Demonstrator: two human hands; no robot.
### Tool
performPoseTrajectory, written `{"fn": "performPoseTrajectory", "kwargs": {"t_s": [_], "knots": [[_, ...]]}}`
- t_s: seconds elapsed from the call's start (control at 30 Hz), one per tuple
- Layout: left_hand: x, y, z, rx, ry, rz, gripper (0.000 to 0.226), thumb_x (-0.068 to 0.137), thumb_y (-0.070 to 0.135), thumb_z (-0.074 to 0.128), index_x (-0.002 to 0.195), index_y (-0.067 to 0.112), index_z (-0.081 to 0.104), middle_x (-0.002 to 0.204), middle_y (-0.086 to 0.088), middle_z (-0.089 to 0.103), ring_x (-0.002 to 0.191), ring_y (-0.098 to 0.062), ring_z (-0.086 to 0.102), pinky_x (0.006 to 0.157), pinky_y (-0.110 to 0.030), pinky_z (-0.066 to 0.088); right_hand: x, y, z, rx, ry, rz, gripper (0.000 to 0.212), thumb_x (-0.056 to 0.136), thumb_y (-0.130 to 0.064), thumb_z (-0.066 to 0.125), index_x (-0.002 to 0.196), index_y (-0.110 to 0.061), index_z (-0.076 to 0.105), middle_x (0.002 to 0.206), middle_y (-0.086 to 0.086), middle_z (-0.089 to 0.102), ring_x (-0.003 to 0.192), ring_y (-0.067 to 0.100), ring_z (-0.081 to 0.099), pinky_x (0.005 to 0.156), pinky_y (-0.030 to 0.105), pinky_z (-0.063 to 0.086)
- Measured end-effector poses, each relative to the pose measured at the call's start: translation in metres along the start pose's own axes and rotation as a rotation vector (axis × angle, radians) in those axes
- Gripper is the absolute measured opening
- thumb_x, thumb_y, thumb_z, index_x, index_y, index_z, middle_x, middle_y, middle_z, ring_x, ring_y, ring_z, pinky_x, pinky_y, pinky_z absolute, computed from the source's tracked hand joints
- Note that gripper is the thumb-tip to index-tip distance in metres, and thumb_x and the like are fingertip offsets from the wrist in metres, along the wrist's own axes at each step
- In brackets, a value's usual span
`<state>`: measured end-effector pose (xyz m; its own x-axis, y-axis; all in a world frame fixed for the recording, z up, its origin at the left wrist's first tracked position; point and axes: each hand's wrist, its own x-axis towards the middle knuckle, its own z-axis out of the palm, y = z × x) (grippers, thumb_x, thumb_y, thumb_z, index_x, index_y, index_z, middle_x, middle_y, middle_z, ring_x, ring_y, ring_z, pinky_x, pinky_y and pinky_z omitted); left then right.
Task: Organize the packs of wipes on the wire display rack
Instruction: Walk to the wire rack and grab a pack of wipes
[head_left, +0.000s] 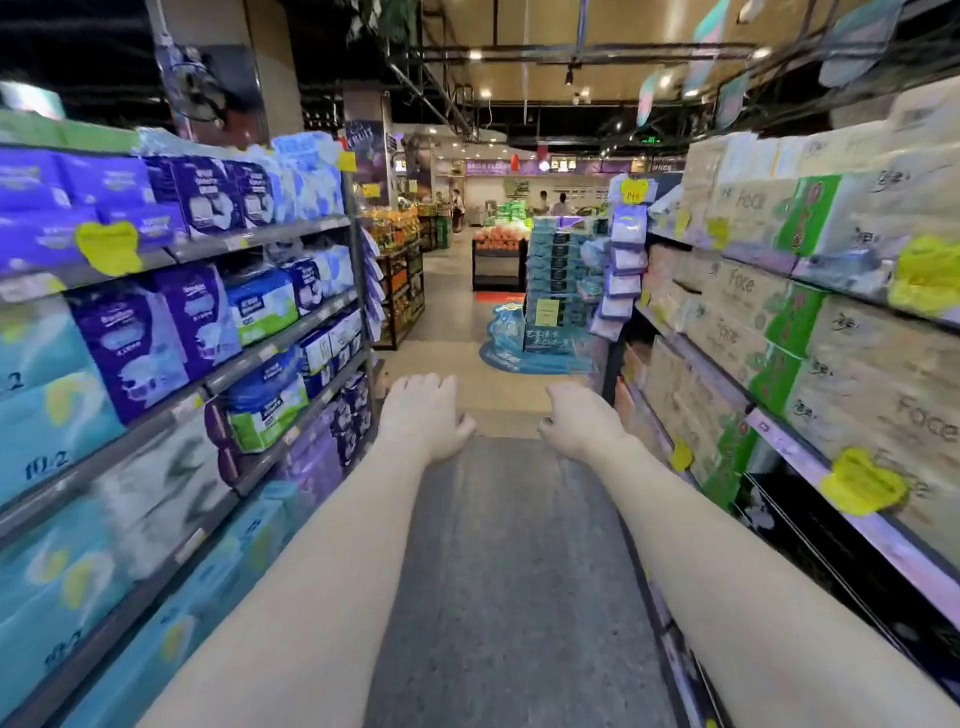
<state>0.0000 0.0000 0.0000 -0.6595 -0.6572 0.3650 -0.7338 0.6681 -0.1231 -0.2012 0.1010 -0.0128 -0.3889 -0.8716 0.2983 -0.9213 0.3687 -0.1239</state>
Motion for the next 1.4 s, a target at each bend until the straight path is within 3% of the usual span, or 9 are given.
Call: {"fn": "performPoseTrajectory", "kwargs": {"t_s": [0.27,0.57,0.83,0.93,1.17,1.3,1.4], "knots": [[0.239,-0.021,0.080,-0.033,-0.016,0.087,0.058,0.093,0.050,0.046,0.137,0.015,0.056,0.132,-0.009,0.064,0.124,-0.031,0.058,0.107,-0.042,0.041,0.228,0.041,0.046,-0.073,0.026,0.021,0.034,0.091,-0.026,0.055,0.119,-0.008,0.058,0.123,0.014,0.062,0.118,0.033,0.055,0.097,0.042,0.046],[0.503,-0.022,0.187,0.005,0.006,0.150,0.064,0.092,0.052,0.043,0.143,0.015,0.052,0.136,-0.008,0.064,0.127,-0.029,0.058,0.109,-0.043,0.041,0.474,0.141,0.121,-0.117,0.056,0.042,0.035,0.092,-0.029,0.055,0.120,-0.007,0.057,0.124,0.014,0.061,0.117,0.033,0.054,0.096,0.043,0.045],[0.747,-0.035,0.271,-0.008,0.002,0.082,0.053,0.094,0.050,0.044,0.134,0.017,0.057,0.129,-0.006,0.065,0.122,-0.029,0.058,0.109,-0.042,0.040,0.722,0.233,0.176,-0.117,0.033,0.045,0.035,0.092,-0.033,0.057,0.118,-0.010,0.057,0.124,0.012,0.062,0.118,0.031,0.053,0.096,0.041,0.044],[0.828,-0.044,0.295,-0.103,0.021,0.029,0.058,0.096,0.052,0.046,0.140,0.016,0.055,0.133,-0.008,0.064,0.125,-0.030,0.058,0.110,-0.043,0.041,0.809,0.257,0.190,-0.044,0.024,0.096,0.042,0.095,-0.033,0.055,0.128,-0.008,0.056,0.131,0.012,0.060,0.124,0.031,0.053,0.099,0.042,0.046],[1.002,-0.068,0.376,-0.056,0.064,0.052,0.051,0.095,0.050,0.042,0.130,0.018,0.061,0.126,-0.004,0.067,0.119,-0.026,0.060,0.107,-0.042,0.042,0.986,0.299,0.254,-0.032,0.004,0.097,0.017,0.094,-0.029,0.056,0.096,-0.015,0.047,0.113,0.011,0.060,0.105,0.032,0.057,0.074,0.035,0.037],[1.111,-0.090,0.430,-0.020,0.088,0.087,0.044,0.096,0.049,0.040,0.120,0.020,0.061,0.117,-0.002,0.068,0.112,-0.026,0.062,0.103,-0.041,0.041,1.089,0.321,0.292,-0.044,0.012,0.135,0.023,0.094,-0.026,0.053,0.109,-0.008,0.056,0.119,0.013,0.060,0.111,0.033,0.057,0.079,0.038,0.043],[1.199,-0.103,0.462,0.005,0.083,0.213,0.044,0.096,0.048,0.039,0.122,0.020,0.061,0.118,-0.002,0.068,0.112,-0.024,0.061,0.103,-0.040,0.042,1.166,0.342,0.303,-0.066,0.000,0.188,0.030,0.096,-0.026,0.050,0.117,-0.006,0.057,0.122,0.015,0.061,0.114,0.034,0.056,0.088,0.041,0.049]]}}
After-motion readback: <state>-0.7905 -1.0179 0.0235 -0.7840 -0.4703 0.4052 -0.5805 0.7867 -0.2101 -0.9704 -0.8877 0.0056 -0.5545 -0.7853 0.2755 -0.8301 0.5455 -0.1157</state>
